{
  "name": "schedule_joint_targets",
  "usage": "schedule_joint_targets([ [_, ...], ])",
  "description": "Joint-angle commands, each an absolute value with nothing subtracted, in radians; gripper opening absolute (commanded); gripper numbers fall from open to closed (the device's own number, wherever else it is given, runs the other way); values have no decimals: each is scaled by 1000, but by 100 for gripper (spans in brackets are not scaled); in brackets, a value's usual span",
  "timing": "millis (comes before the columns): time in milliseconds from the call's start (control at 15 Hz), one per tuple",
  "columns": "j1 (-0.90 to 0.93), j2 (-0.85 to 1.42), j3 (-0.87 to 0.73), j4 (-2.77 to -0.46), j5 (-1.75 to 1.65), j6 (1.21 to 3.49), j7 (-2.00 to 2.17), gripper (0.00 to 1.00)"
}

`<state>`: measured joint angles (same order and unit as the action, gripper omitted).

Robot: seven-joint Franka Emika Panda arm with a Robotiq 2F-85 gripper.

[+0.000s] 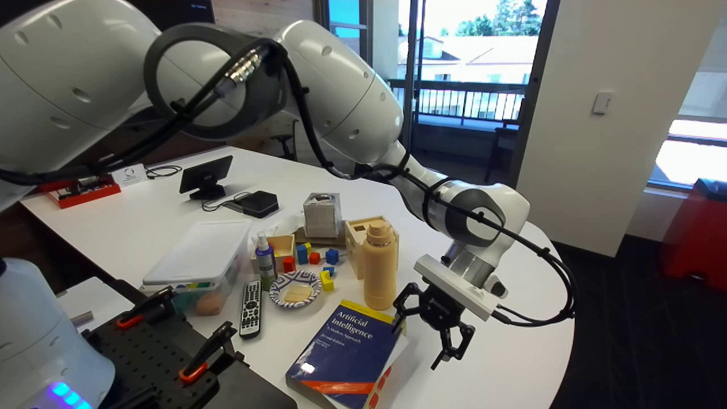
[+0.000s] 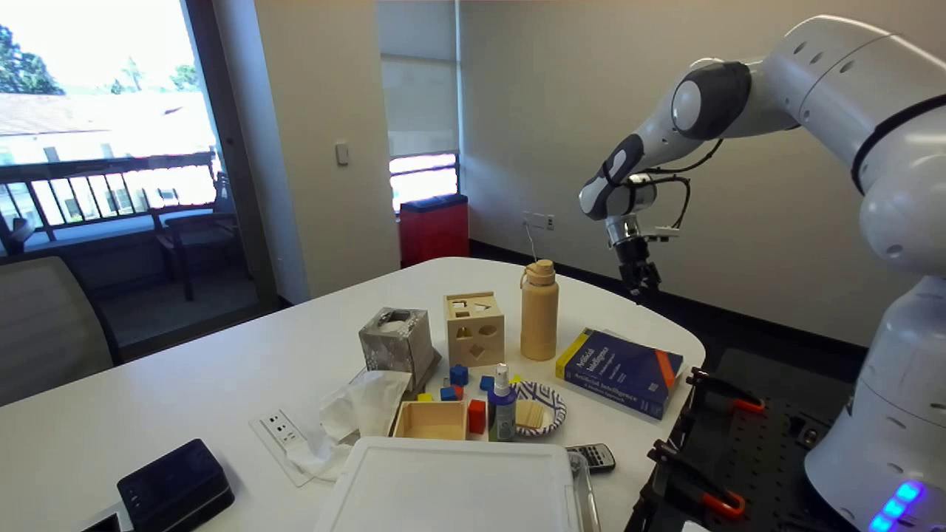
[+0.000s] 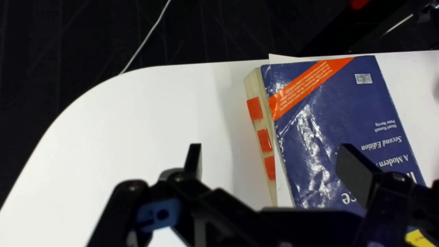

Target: Open the book

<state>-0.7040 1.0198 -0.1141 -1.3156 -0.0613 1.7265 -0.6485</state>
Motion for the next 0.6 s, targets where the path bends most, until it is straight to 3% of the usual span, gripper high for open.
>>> schedule_joint_targets([
  [0,-739,1030,-69,-1299,-13,1723,-762,100],
  [533,-749,1080,-44,-1343,48,1759,-925,100],
])
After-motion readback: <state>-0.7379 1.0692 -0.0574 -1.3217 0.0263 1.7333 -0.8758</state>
